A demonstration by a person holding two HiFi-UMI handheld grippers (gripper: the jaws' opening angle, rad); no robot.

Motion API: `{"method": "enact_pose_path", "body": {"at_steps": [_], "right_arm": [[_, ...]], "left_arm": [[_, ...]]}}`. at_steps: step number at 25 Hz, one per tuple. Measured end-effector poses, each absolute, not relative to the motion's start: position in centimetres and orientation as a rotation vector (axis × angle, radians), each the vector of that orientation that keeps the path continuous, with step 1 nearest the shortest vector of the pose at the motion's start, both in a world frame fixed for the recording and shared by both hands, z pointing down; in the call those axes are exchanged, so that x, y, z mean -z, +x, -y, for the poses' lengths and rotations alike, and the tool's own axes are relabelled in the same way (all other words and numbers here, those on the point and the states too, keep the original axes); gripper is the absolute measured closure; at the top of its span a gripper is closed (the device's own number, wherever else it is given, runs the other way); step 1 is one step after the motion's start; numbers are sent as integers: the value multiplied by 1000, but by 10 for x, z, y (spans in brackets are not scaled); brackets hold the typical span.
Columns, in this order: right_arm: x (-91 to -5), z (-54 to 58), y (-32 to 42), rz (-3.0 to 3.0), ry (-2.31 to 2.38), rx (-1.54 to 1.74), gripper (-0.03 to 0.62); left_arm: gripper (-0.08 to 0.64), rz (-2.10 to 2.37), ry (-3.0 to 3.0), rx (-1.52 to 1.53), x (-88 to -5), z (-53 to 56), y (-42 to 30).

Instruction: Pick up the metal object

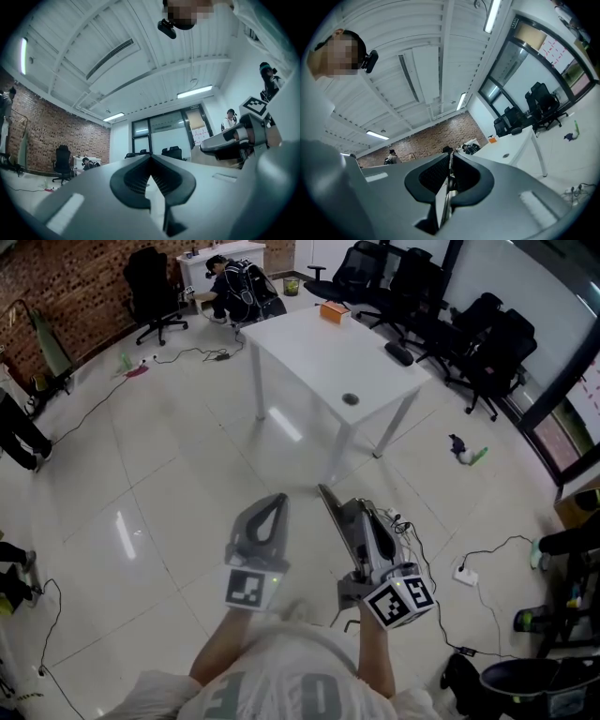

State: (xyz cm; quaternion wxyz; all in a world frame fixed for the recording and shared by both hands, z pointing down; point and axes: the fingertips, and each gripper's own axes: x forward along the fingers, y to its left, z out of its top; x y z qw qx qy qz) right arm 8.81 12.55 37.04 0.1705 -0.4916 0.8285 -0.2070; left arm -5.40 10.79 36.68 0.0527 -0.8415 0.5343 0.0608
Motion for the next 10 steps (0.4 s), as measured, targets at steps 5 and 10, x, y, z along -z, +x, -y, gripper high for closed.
{"method": "enact_pose_path", "body": {"at_steps": [5,10], "right_arm": [[-367,-133,83,-2350,-1397,576,552],[-365,-143,87,-2336,-1417,563,552]], "left_arm": [[558,-1625,-2545,-186,-364,-114,-62],[558,-1597,-2541,-183,-361,-122,-58]]}}
